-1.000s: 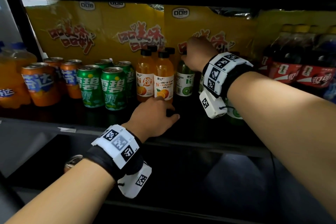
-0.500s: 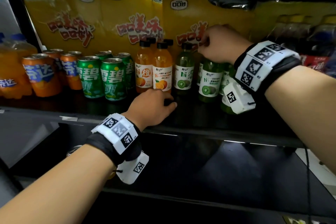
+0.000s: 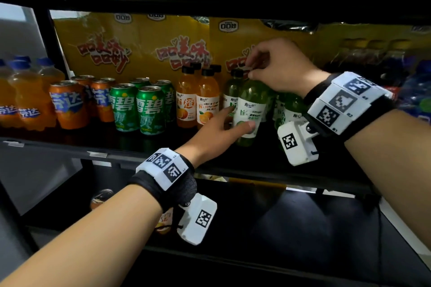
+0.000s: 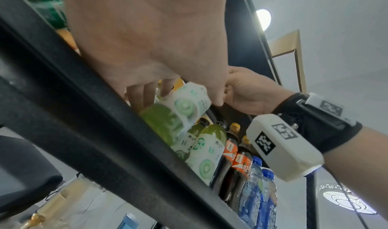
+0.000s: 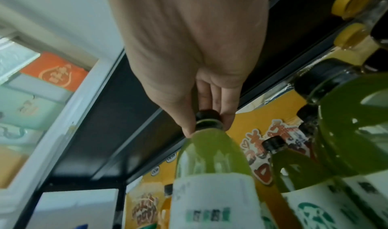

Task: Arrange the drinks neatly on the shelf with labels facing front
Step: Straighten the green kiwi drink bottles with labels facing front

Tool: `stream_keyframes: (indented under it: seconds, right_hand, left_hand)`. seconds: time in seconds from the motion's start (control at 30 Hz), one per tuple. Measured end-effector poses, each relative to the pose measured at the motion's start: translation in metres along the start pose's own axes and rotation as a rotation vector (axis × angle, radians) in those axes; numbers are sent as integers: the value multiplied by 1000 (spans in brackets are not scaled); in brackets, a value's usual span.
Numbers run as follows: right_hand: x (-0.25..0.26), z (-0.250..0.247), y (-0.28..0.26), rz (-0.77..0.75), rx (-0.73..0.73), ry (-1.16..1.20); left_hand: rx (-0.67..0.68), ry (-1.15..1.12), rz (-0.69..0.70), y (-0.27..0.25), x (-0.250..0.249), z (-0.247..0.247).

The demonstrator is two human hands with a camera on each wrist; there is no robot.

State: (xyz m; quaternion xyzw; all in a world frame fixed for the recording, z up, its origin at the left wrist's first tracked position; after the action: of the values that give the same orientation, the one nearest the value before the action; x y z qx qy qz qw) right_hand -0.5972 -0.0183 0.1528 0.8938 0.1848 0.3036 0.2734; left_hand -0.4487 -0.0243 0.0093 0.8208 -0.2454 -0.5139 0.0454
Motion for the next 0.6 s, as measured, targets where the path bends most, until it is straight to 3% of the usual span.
stream_keyframes:
  seconds: [0.2, 0.33, 0.43, 0.6]
  right_hand:
    - [11, -7, -16, -12, -140, 190]
    - [-8, 11, -35, 139, -129, 362]
    - [-31, 44, -61, 279, -69, 506]
    - [-59, 97, -89, 388, -9, 853]
  left_hand:
    - [-112, -185, 101, -10, -10, -1]
    - [-181, -215, 137, -15, -10, -2]
    - [-179, -285, 90, -14, -7, -3]
    - [-148, -434, -56, -11, 2, -6]
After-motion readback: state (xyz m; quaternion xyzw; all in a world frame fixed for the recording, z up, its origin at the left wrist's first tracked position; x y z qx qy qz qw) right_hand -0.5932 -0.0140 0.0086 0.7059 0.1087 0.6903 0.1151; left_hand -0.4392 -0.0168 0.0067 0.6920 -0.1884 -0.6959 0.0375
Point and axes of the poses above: each hand's wrist, its own y-axis towards the middle knuckle, its own z-axis out of the palm, x = y × z, the point moved 4 cm from there along y, towards the middle knuckle, and after that the axes turned 7 degrees about y, right-handed, at the moved point
